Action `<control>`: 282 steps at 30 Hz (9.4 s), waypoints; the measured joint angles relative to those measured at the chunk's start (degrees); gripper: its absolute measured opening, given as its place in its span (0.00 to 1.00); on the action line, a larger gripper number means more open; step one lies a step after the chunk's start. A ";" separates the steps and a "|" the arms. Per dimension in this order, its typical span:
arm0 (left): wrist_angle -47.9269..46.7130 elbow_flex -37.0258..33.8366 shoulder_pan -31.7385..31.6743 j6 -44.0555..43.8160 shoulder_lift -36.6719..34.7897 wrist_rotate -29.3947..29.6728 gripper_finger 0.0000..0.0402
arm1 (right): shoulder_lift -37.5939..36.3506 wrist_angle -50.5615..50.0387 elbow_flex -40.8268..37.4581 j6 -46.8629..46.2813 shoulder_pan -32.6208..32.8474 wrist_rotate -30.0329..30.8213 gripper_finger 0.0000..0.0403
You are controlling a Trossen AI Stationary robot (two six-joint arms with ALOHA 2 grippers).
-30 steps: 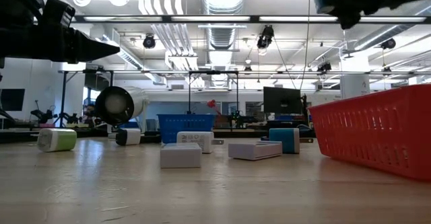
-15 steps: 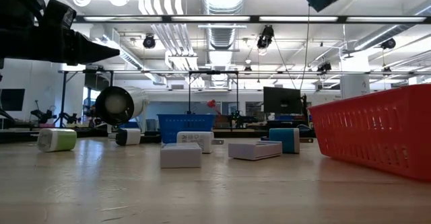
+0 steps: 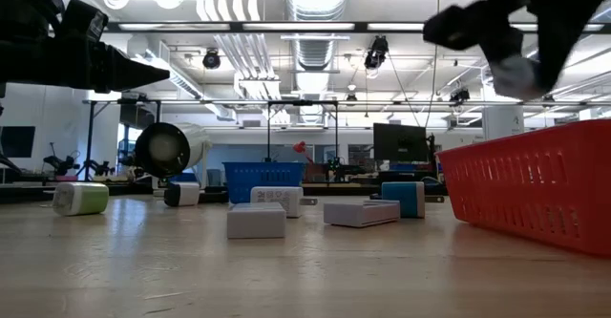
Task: Pick & Place Office items
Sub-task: Put the top blue charger adapter into the red bin, then put the black digital clock into the blue bin
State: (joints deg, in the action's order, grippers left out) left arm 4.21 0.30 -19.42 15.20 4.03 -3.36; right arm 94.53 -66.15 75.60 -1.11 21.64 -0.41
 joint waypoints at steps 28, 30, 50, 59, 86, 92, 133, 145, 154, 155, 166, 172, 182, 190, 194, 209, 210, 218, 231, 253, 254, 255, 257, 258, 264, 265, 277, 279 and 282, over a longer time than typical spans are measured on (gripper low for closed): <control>0.02 0.02 0.02 0.02 0.02 0.00 0.03 | 13.47 4.66 1.61 3.63 1.74 -8.74 0.32; 0.02 0.00 0.02 0.02 0.04 0.00 0.03 | 13.61 4.71 1.52 3.29 1.74 -8.91 0.32; 0.02 0.01 0.02 0.02 0.04 0.00 0.03 | 13.55 -1.25 3.84 2.73 1.69 -8.59 0.49; 0.02 0.00 0.02 0.02 0.11 0.02 0.03 | 4.48 -3.87 7.48 5.88 0.63 1.99 0.40; 0.02 0.00 0.00 1.09 0.15 0.04 0.03 | -63.42 62.35 -42.92 2.50 -34.31 -15.10 0.02; 0.02 0.00 0.04 1.09 0.15 0.04 0.03 | -71.66 68.49 -53.81 -1.70 -33.78 -8.22 0.02; 0.02 0.00 0.01 0.84 0.15 0.02 0.03 | -93.33 76.01 -75.09 7.49 -33.16 -8.93 0.02; 7.31 0.01 0.00 2.61 0.15 1.05 0.03 | -93.31 76.04 -75.09 6.48 -33.15 -9.05 0.02; 7.76 3.23 0.00 -7.49 2.76 -0.25 0.01 | -93.31 76.62 -75.07 5.76 -33.15 -9.05 0.02; 7.58 4.19 0.02 -8.38 3.94 0.47 0.01 | -93.31 76.60 -75.07 5.72 -33.15 -9.05 0.02; -14.38 23.69 0.02 -16.38 32.37 8.12 0.01 | -91.69 75.76 -75.07 5.56 -33.15 -8.94 0.02; -23.41 33.81 0.02 -18.69 49.85 7.61 0.01 | -91.76 75.82 -75.07 4.68 -33.15 -8.94 0.02; -34.32 44.57 0.03 -18.66 69.44 7.23 0.11 | -91.78 75.93 -75.07 4.25 -33.15 -8.96 0.02; -35.02 46.82 0.31 -17.07 78.77 1.31 0.41 | -91.78 75.73 -75.07 3.46 -33.15 -8.98 0.02; -35.01 47.25 0.31 -16.94 82.66 0.74 0.59 | -91.72 75.42 -75.07 3.22 -33.15 -8.98 0.02; -32.10 48.55 0.17 -13.46 91.40 7.26 0.73 | -91.72 75.34 -75.07 3.18 -33.15 -9.00 0.02; -32.08 48.54 0.10 -13.34 91.83 7.25 0.73 | -91.72 75.32 -75.07 3.05 -33.15 -9.00 0.02; -31.33 48.76 -0.52 -11.96 94.30 6.47 0.72 | -91.67 74.93 -75.07 2.79 -33.15 -9.00 0.02; -31.40 48.54 -0.61 -10.43 93.81 4.20 0.37 | -91.67 74.93 -75.07 2.96 -33.15 -9.00 0.02; -39.51 47.80 1.16 -9.94 71.92 5.90 0.34 | -91.71 74.93 -75.07 2.79 -33.15 -9.02 0.02; -39.07 47.46 1.55 -9.80 70.06 5.67 0.34 | -91.71 74.93 -75.07 2.79 -33.15 -9.01 0.02; -38.32 46.95 1.98 -9.51 68.10 5.10 0.34 | -91.69 74.93 -75.07 2.79 -33.15 -9.02 0.02; -36.23 45.45 2.75 -8.36 63.78 2.77 0.34 | -91.72 74.93 -75.07 2.81 -33.14 -9.02 0.02; -34.63 44.42 3.08 -8.00 61.44 1.22 0.34 | -91.69 74.93 -75.07 2.81 -33.15 -9.00 0.02; -22.02 35.72 3.82 -7.73 48.11 -7.31 0.34 | -91.37 74.88 -75.05 2.81 -33.12 -9.02 0.02; -19.41 33.84 3.85 -6.96 46.11 -9.50 0.34 | -91.26 74.86 -75.05 2.81 -33.14 -9.00 0.02; -1.07 15.39 3.78 -6.03 26.01 -17.27 0.34 | -90.56 74.99 -75.05 3.05 -33.15 -9.00 0.02; -0.37 13.16 3.78 -6.81 22.89 -17.25 0.34 | -90.50 75.01 -75.05 3.12 -33.15 -8.99 0.02; 3.89 10.07 3.78 -12.20 18.65 -14.36 0.34 | -90.25 75.10 -75.05 3.25 -33.15 -8.55 0.02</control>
State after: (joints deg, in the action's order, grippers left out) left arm 8.10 10.36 -15.64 3.00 22.68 -17.71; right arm 4.27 8.95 0.56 2.13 -11.51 -8.96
